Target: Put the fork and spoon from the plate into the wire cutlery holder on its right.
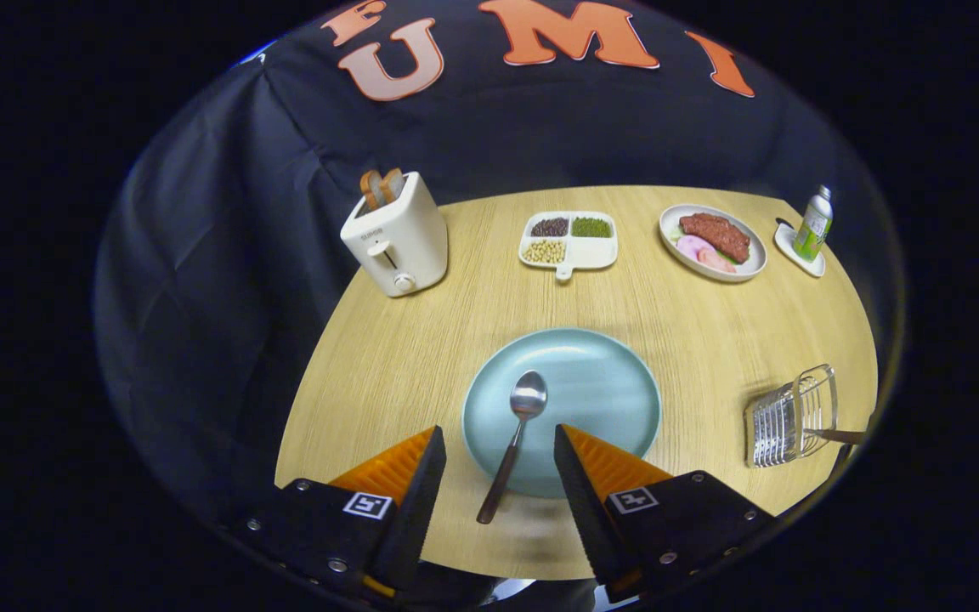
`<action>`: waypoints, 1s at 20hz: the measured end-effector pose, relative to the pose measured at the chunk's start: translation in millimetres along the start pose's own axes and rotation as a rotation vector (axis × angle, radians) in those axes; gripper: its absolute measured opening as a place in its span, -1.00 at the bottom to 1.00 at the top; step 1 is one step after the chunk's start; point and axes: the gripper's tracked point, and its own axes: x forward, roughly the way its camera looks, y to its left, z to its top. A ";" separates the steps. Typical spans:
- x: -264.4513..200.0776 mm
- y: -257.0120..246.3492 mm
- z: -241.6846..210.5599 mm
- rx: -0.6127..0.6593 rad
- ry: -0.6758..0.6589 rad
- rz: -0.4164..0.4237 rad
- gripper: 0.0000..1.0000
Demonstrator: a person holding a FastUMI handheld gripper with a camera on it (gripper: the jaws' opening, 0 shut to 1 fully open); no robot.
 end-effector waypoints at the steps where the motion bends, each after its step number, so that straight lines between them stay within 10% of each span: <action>1: 4.9 -1.0 -6.4 -0.003 0.038 -0.006 0.53; 20: 53.2 6.2 -80.6 0.130 0.481 -0.029 -0.37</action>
